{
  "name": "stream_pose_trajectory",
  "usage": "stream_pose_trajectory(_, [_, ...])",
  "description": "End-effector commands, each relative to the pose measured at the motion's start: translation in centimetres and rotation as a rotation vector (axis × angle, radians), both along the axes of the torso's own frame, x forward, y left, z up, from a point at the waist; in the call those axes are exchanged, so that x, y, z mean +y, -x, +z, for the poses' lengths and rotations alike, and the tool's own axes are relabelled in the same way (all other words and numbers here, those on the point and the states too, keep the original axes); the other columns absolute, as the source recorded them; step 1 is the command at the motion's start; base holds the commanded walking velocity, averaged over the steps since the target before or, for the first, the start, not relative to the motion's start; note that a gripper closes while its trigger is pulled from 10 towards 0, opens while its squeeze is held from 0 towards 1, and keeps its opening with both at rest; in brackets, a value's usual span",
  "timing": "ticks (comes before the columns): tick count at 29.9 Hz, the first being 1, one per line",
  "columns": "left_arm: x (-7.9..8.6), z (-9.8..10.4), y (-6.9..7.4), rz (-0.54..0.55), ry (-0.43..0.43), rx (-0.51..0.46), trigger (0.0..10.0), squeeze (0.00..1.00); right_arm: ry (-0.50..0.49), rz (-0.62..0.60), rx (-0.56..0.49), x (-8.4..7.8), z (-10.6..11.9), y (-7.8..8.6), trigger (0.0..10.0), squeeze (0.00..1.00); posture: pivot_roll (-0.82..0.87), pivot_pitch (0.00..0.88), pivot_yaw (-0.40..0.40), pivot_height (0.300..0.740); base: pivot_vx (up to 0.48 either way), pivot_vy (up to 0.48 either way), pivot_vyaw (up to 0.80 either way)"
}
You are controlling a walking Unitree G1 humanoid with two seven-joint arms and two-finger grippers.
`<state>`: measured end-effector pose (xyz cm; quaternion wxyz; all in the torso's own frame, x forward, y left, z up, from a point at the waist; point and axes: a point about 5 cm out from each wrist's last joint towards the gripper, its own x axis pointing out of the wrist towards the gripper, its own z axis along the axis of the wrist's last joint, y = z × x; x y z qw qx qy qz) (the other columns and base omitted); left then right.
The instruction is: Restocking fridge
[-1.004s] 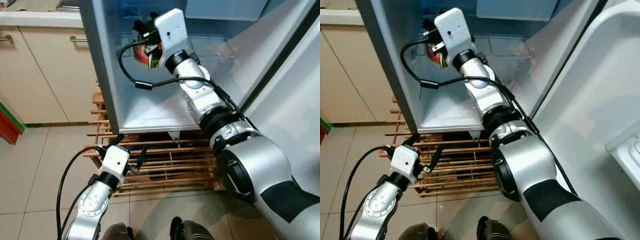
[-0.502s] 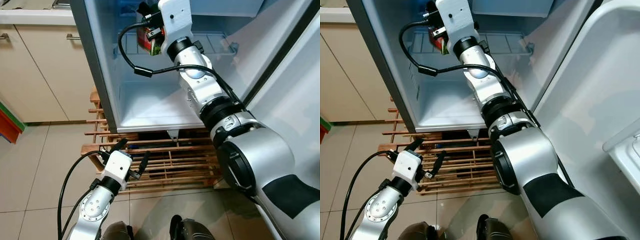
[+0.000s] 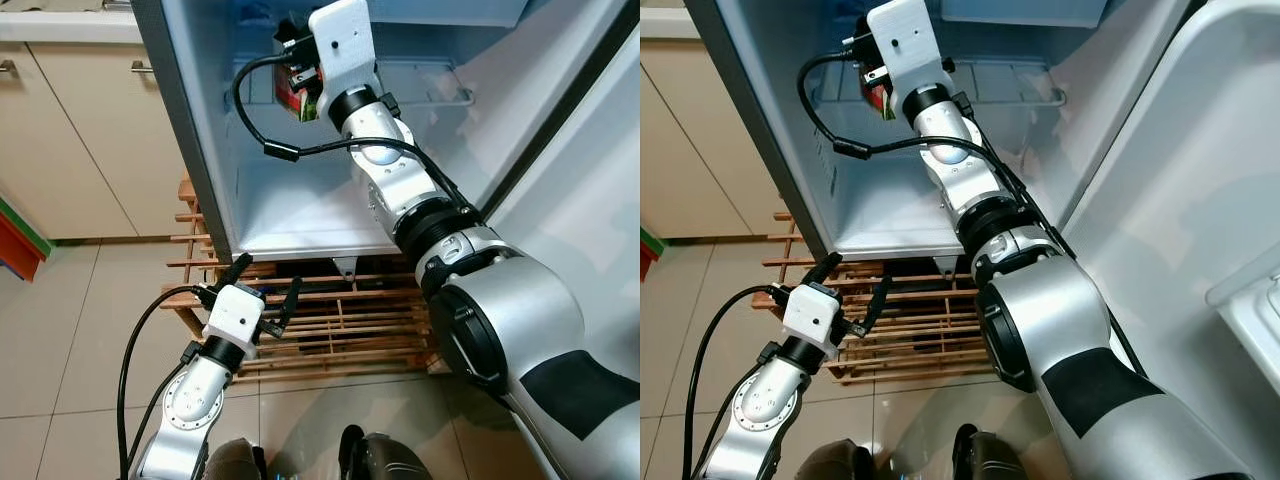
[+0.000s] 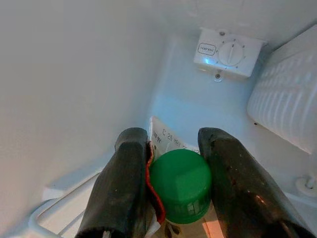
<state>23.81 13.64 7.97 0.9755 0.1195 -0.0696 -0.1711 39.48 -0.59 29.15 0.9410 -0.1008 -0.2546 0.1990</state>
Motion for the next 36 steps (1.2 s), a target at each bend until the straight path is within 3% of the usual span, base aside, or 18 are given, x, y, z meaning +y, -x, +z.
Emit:
stream_pose_trajectory(1, [-0.1,0.0,0.4,-0.001,0.003,0.011,10.0,0.0,0.007,-0.016,-0.02,0.3,1.0,0.0,7.0,0.0,0.28,0.21,-0.067,0.74,0.0,0.0,0.0])
stream_pose_trajectory(2, [-0.1,0.0,0.5,0.001,0.002,0.01,10.0,0.0,0.007,-0.018,-0.019,0.3,1.0,0.0,7.0,0.0,0.28,0.211,-0.067,0.74,0.0,0.0,0.0])
stream_pose_trajectory(3, [0.0,0.0,0.5,0.004,0.001,0.009,10.0,0.0,0.004,-0.022,-0.02,0.2,1.0,0.0,10.0,0.8,0.28,0.214,-0.066,0.74,0.0,0.0,0.0])
stream_pose_trajectory(4, [0.0,0.0,0.5,0.007,-0.001,0.01,10.0,0.0,0.001,-0.024,-0.019,0.2,1.0,0.0,10.0,1.0,0.28,0.214,-0.066,0.74,0.0,0.0,0.0])
stream_pose_trajectory(15, [0.8,0.1,0.5,0.026,-0.02,0.022,10.0,0.0,0.043,-0.087,-0.07,0.2,1.2,0.0,10.0,1.0,0.3,0.228,-0.065,0.74,0.0,0.0,0.0])
stream_pose_trajectory(20, [0.9,0.0,0.7,0.04,-0.024,0.025,10.0,0.0,0.112,-0.155,-0.164,0.2,1.6,0.2,10.0,1.0,0.3,0.232,-0.07,0.74,0.0,0.0,0.0])
stream_pose_trajectory(28, [1.0,-0.1,0.8,0.049,-0.027,0.031,10.0,0.0,0.182,-0.194,-0.198,0.5,1.0,0.3,10.0,1.0,0.31,0.24,-0.076,0.74,0.0,0.0,0.0])
stream_pose_trajectory(29, [1.0,-0.1,0.9,0.05,-0.028,0.032,10.0,0.0,0.201,-0.202,-0.208,0.5,1.0,0.3,10.0,0.91,0.32,0.244,-0.076,0.74,0.0,0.0,0.0])
stream_pose_trajectory(30, [1.0,-0.1,0.9,0.05,-0.028,0.032,10.0,0.0,0.201,-0.202,-0.208,0.5,1.0,0.3,10.0,0.91,0.32,0.244,-0.076,0.74,0.0,0.0,0.0])
stream_pose_trajectory(31, [1.0,-0.2,0.9,0.052,-0.029,0.033,10.0,0.0,0.222,-0.204,-0.207,0.7,0.8,0.3,10.0,0.0,0.32,0.248,-0.079,0.74,0.0,0.0,0.0])
stream_pose_trajectory(36, [1.2,-0.1,1.3,0.062,-0.032,0.035,10.0,0.0,0.215,-0.216,-0.185,0.6,0.8,0.1,10.0,0.0,0.34,0.26,-0.084,0.74,0.0,0.0,0.0])
